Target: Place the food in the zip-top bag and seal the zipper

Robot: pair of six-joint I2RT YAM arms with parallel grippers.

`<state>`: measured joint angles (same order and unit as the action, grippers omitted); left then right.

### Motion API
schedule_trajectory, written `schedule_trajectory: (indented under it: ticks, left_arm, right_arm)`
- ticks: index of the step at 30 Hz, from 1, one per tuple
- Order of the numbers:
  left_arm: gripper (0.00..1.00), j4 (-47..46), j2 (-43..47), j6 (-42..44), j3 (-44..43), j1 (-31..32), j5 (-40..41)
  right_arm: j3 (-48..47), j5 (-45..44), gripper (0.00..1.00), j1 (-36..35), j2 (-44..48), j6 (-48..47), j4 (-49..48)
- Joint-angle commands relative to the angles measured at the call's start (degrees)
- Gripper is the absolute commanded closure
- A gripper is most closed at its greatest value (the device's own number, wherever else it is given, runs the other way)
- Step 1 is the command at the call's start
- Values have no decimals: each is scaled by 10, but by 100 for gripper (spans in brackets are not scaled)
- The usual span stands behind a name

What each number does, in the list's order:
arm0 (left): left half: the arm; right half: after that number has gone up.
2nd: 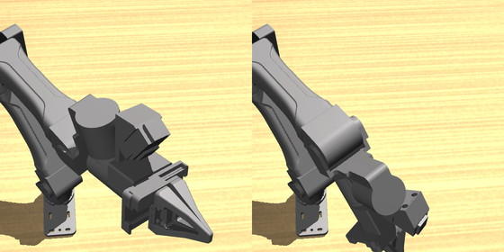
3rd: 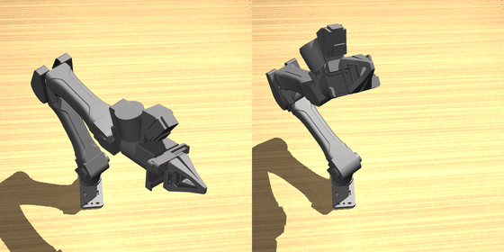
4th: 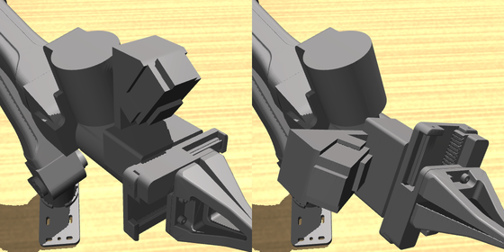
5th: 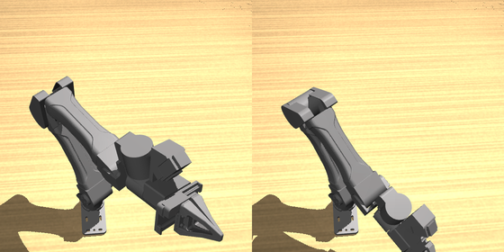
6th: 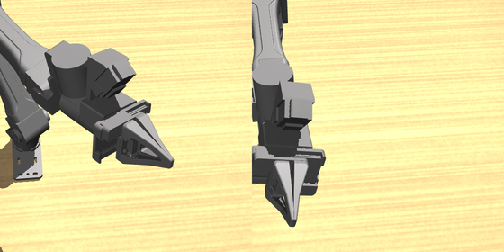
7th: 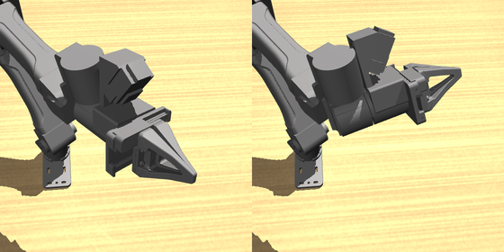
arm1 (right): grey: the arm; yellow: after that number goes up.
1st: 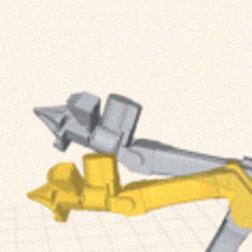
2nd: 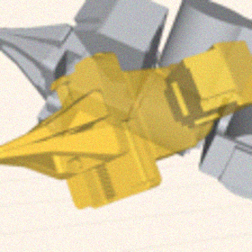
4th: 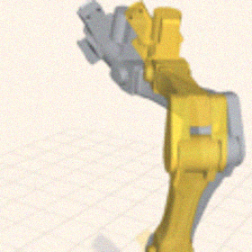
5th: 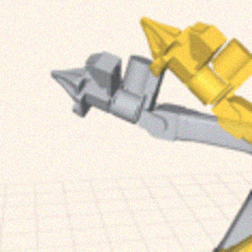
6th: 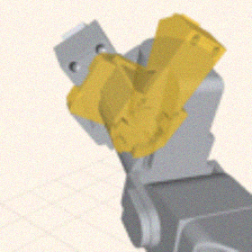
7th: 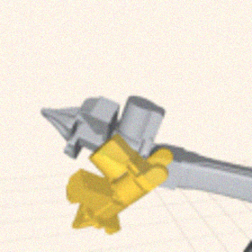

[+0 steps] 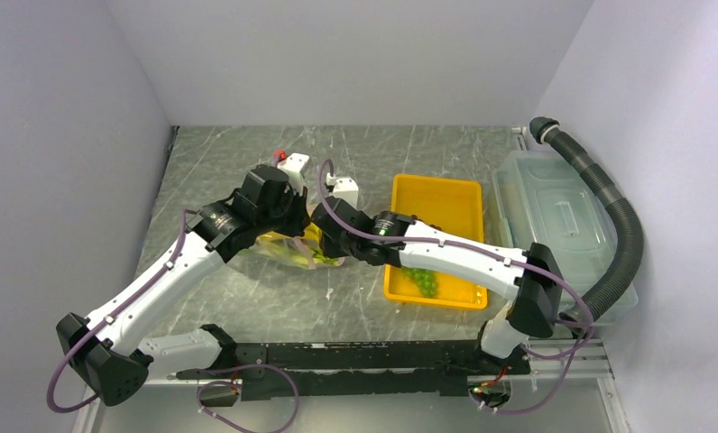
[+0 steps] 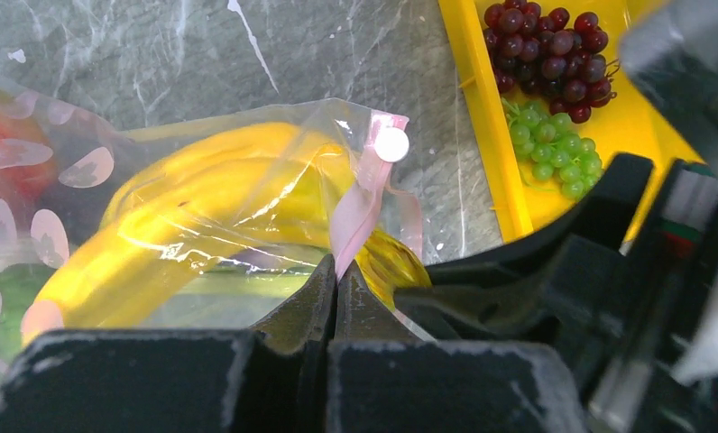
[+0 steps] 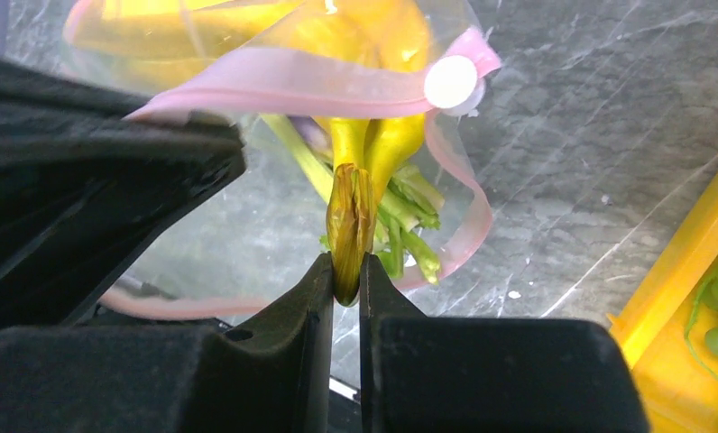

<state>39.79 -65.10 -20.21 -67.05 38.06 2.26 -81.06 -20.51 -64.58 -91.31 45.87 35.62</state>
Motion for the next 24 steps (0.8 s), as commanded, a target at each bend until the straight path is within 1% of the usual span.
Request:
schedule_trajectory:
  ticks: [1, 4, 11, 17, 24]
  left_arm:
    - [100, -30, 19, 6, -17, -1, -17]
    - [100, -33, 19, 5, -17, -1, -25]
    - [100, -36, 19, 3, -16, -1, -40]
    - [100, -41, 23, 1, -13, -1, -48]
    - [100, -44, 23, 0, -13, -1, -59]
  right_arm:
    - [-26, -21, 100, 16, -11, -5, -31]
    - [-19, -21, 100, 18, -14, -12, -62]
    - [-28, -39, 100, 33, -41, -16, -96]
    - [-35, -74, 100, 38, -64, -25, -123]
    - [-16, -71, 100, 53, -85, -25, -179]
